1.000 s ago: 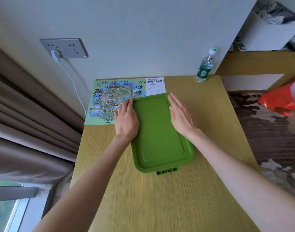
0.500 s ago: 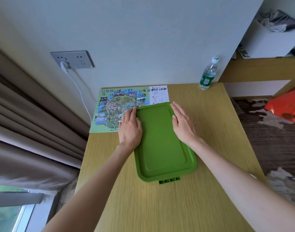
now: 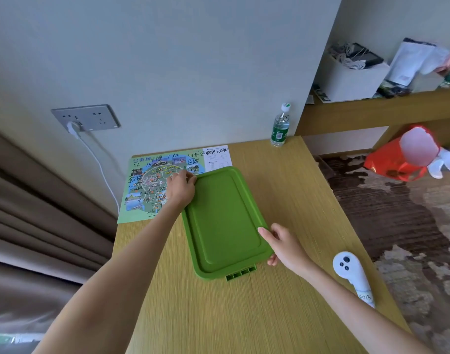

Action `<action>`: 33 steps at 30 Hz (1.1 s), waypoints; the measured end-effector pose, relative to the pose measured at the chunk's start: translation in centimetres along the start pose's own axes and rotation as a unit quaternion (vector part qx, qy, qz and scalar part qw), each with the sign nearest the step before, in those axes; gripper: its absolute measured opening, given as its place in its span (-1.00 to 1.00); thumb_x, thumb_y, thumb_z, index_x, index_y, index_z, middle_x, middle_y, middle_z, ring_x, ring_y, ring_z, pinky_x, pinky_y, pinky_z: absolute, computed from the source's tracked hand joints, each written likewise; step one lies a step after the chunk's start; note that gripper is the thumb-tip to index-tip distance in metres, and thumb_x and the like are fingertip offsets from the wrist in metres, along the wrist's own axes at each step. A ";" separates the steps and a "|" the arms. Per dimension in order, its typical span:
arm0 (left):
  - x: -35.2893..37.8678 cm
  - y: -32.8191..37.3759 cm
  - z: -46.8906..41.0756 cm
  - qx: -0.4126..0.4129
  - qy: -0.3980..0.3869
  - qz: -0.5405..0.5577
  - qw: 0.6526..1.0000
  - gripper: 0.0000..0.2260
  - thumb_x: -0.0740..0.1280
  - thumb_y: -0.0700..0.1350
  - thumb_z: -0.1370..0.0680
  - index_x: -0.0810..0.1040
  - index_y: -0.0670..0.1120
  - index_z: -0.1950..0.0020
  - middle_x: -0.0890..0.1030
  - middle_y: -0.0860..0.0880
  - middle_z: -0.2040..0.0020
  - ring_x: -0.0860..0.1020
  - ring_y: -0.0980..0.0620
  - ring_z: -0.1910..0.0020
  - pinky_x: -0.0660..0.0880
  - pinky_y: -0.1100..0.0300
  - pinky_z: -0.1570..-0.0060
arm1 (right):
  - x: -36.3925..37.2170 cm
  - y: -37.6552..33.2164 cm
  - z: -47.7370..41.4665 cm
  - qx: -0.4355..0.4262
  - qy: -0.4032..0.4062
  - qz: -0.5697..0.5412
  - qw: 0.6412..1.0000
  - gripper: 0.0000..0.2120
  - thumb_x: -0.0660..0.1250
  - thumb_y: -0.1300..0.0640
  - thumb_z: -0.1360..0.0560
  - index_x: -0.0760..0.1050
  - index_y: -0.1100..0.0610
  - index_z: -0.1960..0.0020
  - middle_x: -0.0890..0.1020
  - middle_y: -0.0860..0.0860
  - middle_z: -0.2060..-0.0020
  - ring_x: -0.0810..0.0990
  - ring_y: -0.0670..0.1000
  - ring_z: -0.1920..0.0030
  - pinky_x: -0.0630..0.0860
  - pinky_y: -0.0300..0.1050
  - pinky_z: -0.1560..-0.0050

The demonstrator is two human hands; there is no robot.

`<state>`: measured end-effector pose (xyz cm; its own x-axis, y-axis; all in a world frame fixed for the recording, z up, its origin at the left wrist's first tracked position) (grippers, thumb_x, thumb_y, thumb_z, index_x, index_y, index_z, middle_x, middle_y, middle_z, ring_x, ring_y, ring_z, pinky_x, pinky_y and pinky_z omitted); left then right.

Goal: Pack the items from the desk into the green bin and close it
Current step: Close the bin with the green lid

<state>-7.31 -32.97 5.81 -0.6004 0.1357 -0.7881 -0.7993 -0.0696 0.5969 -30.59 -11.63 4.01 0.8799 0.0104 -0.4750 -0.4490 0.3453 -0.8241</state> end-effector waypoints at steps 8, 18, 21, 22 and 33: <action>-2.1 -1.2 2.0 -0.004 -0.013 0.051 0.999 -0.83 0.26 -0.06 -0.61 0.54 -0.14 -0.07 0.62 -0.15 -0.06 0.55 -0.13 -0.04 0.52 -0.06 -0.09 | -2.3 0.9 -0.4 0.040 0.081 -0.036 0.995 -0.63 0.29 -0.09 -0.56 0.43 0.24 0.11 0.37 -0.02 0.40 0.44 -0.06 0.53 0.45 -0.20 0.53; -2.7 -5.2 9.7 -0.026 -0.034 0.056 0.998 -0.62 0.24 0.22 -0.56 0.46 -0.12 0.02 0.60 -0.16 0.09 0.57 -0.16 0.13 0.51 0.05 0.19 | -4.7 -0.2 -3.5 0.048 0.139 0.078 0.986 -0.70 0.39 -0.13 -0.47 0.43 0.09 0.17 0.53 -0.04 0.27 0.50 -0.01 0.24 0.27 -0.16 0.32; -2.3 -6.3 11.8 -0.043 0.016 0.032 0.998 -0.60 0.21 0.24 -0.56 0.42 -0.11 0.13 0.61 -0.15 0.17 0.56 -0.17 0.18 0.44 0.06 0.25 | -4.0 -0.2 -4.0 0.050 0.135 0.086 0.986 -0.71 0.41 -0.13 -0.46 0.45 0.08 0.08 0.57 -0.03 0.16 0.54 0.02 0.11 0.35 -0.13 0.15; -2.1 -6.5 12.4 -0.045 0.028 0.026 0.998 -0.59 0.19 0.25 -0.56 0.41 -0.11 0.16 0.60 -0.14 0.20 0.55 -0.18 0.19 0.42 0.06 0.25 | -3.8 -0.2 -4.0 0.048 0.138 0.085 0.986 -0.71 0.41 -0.13 -0.46 0.45 0.08 0.08 0.57 -0.03 0.14 0.54 0.03 0.10 0.35 -0.12 0.13; -1.2 -7.7 14.4 -0.081 0.123 -0.041 0.988 -0.49 0.08 0.37 -0.53 0.43 -0.08 0.11 0.50 -0.02 0.31 0.46 -0.12 0.26 0.35 0.07 0.24 | -2.5 -1.1 -1.6 -0.058 0.212 0.164 0.962 -0.63 0.27 -0.11 -0.56 0.43 0.23 -0.02 0.54 0.09 0.03 0.52 0.11 0.05 0.39 -0.02 0.09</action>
<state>-0.07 -18.39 4.35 -0.5055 -0.0950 -0.8576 -0.8276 -0.2277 0.5131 -32.54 -13.57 5.57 0.5557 -0.2917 -0.7786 -0.7276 0.2824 -0.6251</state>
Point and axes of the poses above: each hand's wrist, its own z-axis away from the middle knuckle, its own x-axis out of the palm, y = z × x, the point moved 5 cm from there along -z, towards the middle knuckle
